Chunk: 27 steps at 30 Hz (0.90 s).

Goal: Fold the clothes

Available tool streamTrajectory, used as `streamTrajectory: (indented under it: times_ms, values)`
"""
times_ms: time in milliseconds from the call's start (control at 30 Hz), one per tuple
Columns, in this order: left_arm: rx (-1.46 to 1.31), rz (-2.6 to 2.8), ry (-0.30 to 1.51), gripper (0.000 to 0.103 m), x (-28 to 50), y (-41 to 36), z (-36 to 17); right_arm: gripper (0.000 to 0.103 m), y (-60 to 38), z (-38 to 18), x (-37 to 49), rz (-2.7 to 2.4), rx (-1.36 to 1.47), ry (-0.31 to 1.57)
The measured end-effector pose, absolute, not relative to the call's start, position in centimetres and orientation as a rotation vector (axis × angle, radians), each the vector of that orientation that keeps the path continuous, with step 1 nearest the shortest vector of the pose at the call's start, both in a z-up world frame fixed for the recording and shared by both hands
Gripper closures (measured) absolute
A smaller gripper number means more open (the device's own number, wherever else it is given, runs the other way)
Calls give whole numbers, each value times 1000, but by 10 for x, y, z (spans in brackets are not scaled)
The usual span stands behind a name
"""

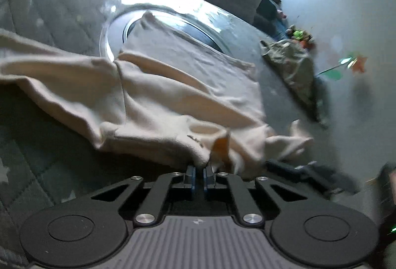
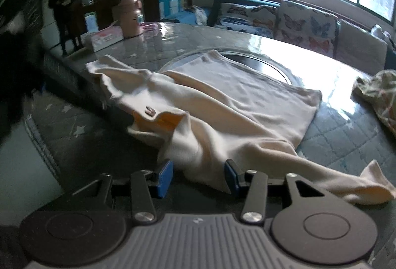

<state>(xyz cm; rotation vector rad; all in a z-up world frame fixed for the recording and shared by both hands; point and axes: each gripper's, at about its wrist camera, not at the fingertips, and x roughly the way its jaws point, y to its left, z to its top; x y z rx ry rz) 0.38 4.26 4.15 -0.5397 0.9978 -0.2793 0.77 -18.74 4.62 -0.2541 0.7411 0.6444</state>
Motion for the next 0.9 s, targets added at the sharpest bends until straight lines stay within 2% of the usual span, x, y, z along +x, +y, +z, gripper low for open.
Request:
streamTrajectory:
  times_ms: [500,700,733,767,833,867,900]
  values:
    - [-389,-322,1113,96,-5,50,28,54,-149,29,-24,795,-495,666]
    - [-252,-363,1047,95,-28,51,51,63,-147,31,-18,763,-455,673]
    - [-243,-363,1030,95,-30,51,55,67,-148,31,-16,755,-444,678]
    - [-237,-358,1009,95,-29,52,59,82,-148,31,-13,750,-434,687]
    - [-229,-343,968,95,-26,55,67,92,-149,28,-10,755,-420,716]
    - [-226,-339,951,94,-22,54,68,102,-150,29,-10,756,-414,721]
    - [-222,-337,934,94,-17,54,70,101,-152,32,-12,759,-411,713]
